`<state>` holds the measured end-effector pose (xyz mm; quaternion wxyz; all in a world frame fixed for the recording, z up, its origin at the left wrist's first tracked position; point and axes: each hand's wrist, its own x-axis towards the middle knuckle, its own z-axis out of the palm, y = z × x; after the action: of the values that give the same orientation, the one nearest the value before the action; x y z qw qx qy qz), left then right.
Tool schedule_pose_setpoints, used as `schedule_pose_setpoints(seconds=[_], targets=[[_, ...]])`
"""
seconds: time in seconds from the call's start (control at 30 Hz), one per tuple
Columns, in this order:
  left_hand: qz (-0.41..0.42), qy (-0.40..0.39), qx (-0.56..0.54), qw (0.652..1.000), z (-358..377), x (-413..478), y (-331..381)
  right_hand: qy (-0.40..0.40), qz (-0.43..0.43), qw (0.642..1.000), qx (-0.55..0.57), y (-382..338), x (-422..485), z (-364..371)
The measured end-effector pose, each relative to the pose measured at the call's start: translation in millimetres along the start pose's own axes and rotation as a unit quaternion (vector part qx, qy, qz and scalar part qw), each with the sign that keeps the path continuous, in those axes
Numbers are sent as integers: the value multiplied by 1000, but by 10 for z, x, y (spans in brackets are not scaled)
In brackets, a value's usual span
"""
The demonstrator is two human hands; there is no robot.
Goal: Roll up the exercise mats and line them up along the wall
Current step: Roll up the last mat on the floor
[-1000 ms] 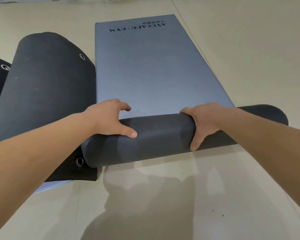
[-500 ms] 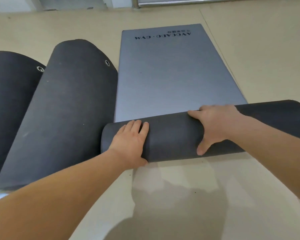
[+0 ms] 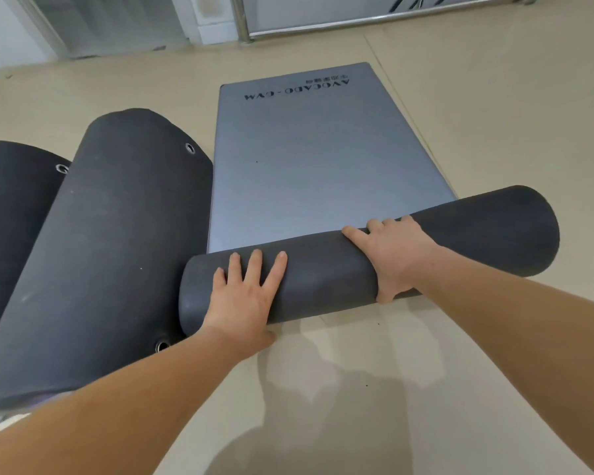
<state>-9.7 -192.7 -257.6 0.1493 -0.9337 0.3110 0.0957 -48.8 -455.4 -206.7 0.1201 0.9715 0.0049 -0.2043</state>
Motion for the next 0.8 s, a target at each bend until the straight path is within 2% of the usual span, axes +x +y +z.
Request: schedule_pose_setpoints(seconds=[0.13, 0.27, 0.4, 0.53, 0.6, 0.73, 0.8], targets=[[40, 31, 19, 999, -60, 166, -71, -7, 20, 1000, 9, -11, -74, 63], [113, -11, -10, 993, -288, 182, -164, -45, 24, 998, 34, 22, -269, -27], [186, -94, -28, 978, -512, -89, -170, -178, 15, 980, 93, 19, -542, -120], [229, -228, -90, 942, -688, -242, -218, -302, 21, 933, 192, -72, -778, -159], [232, -273, -115, 927, -702, -154, -262, -288, 41, 937, 195, -109, -866, -194], [170, -377, -217, 884, -693, 323, -436, -109, 78, 980, 146, -178, -1076, -349], [157, -391, -258, 869, -686, 494, -524, -72, 63, 988, 123, -394, -1171, -365]])
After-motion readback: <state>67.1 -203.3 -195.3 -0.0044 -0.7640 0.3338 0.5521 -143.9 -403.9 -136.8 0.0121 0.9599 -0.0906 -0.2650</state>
